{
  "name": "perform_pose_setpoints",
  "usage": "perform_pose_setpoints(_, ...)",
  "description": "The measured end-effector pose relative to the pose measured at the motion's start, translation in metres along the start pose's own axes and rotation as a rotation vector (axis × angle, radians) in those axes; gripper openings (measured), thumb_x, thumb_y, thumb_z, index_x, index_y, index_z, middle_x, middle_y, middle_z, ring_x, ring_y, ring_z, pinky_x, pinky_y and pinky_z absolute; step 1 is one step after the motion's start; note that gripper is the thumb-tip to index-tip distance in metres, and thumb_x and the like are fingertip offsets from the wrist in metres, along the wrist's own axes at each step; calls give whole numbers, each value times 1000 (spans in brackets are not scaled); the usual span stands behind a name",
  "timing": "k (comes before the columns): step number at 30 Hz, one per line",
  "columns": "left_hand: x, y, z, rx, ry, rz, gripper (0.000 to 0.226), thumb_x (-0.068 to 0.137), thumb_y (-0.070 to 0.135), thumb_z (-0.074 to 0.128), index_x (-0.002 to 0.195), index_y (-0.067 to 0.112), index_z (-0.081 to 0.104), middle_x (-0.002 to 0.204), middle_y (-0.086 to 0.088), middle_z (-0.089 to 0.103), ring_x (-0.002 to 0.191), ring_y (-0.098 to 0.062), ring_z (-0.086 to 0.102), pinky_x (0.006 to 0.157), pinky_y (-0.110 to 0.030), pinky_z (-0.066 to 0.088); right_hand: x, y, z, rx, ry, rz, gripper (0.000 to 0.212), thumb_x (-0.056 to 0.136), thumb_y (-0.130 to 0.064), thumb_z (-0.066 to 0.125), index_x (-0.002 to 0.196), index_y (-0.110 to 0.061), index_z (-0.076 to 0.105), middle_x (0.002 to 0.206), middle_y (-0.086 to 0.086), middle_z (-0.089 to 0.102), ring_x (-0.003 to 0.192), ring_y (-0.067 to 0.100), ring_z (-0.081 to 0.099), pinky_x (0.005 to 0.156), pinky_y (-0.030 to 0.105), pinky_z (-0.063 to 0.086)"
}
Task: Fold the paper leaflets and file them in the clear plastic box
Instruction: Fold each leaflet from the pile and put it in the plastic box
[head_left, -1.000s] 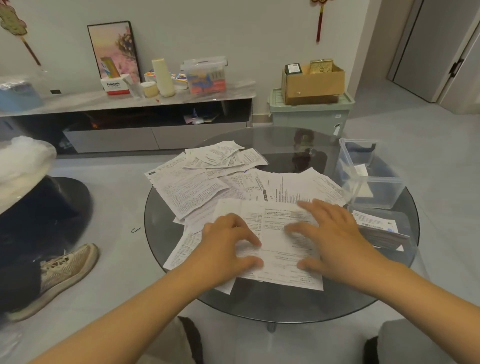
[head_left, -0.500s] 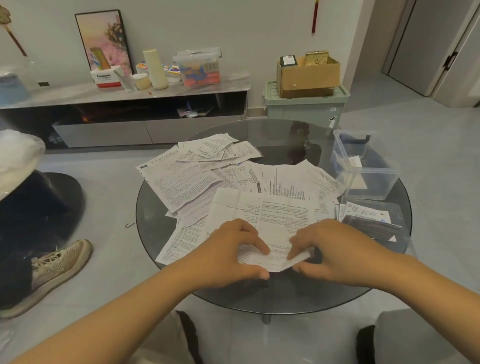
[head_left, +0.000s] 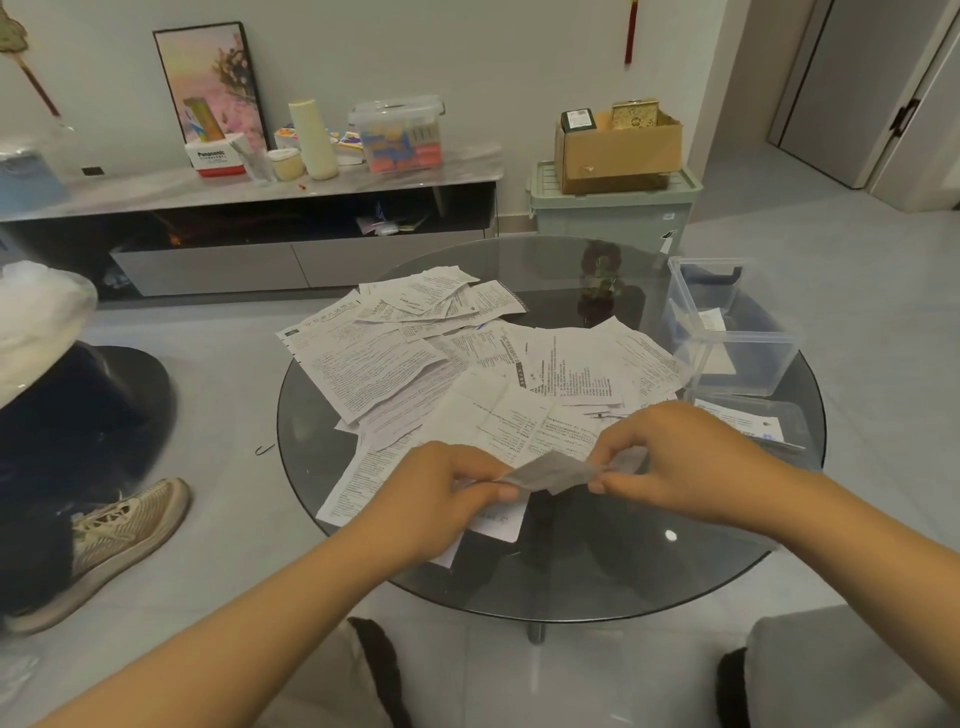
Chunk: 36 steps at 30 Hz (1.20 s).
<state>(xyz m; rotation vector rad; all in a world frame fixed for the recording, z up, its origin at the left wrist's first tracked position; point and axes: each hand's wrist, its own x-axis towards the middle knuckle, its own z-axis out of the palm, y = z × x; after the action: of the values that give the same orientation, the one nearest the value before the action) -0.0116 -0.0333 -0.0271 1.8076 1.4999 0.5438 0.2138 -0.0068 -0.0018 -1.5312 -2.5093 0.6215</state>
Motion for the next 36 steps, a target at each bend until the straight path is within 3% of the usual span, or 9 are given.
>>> perform_pose_setpoints(3,-4,2,-6,-6,10,-28,17,88,25,63,81,40,68,92,17,69,92,-4,62,85,-25,48,1,0,-6,58,35,26,12,82,-44,65,81,-32,69,88,-19,67,86,5,60,80,31,52)
perform_pose_setpoints(7,-10,2,-7,13,-4,-42,23,84,36,66,107,34,70,105,22,67,92,0,63,78,-17,52,2,-10,-4,103,79,-15,16,82,-44,64,79,-29,67,80,-10,68,79,9,62,73,32,52)
perform_pose_setpoints(11,-10,-1,-7,-52,-13,-105,20,85,38,64,100,27,73,96,14,71,83,-7,66,74,-24,55,8,-12,-5,196,99,12,17,73,-48,71,79,-32,66,75,-9,66,72,8,60,62,24,47)
perform_pose_setpoints(17,0,-15,-10,-299,120,-270,15,89,31,63,96,21,72,89,6,74,81,-13,71,81,-37,57,31,1,-1,335,155,193,55,74,-34,76,121,-36,46,100,-15,52,83,7,57,68,20,47)
perform_pose_setpoints(21,6,-17,-8,-149,177,-248,26,87,28,65,113,20,64,105,5,70,92,-14,67,82,-37,56,43,0,18,356,143,221,84,74,-24,77,140,-28,26,107,-8,51,93,12,56,73,22,44)
perform_pose_setpoints(27,6,-20,-1,33,164,-165,108,68,30,82,147,29,8,138,5,44,124,-16,46,95,-28,42,41,-5,46,269,93,196,113,61,-40,84,144,-35,7,132,1,26,120,19,38,91,29,38)
perform_pose_setpoints(30,8,-24,1,74,143,-167,125,68,29,83,147,32,-13,146,3,32,130,-18,38,98,-29,38,39,-3,48,159,94,192,113,60,-47,82,145,-34,9,132,1,24,124,22,35,97,33,38)
perform_pose_setpoints(33,8,-26,-7,200,121,-186,120,69,33,82,148,33,-9,141,0,27,125,-18,39,99,-32,39,38,0,43,106,82,191,107,62,-45,81,144,-36,13,130,1,24,124,20,32,98,33,37)
perform_pose_setpoints(36,8,-27,-14,345,98,-141,103,70,39,79,149,32,12,145,5,13,136,-15,20,109,-34,29,35,-2,39,5,122,164,93,67,-42,79,140,-40,23,130,-1,24,123,18,28,100,31,31)
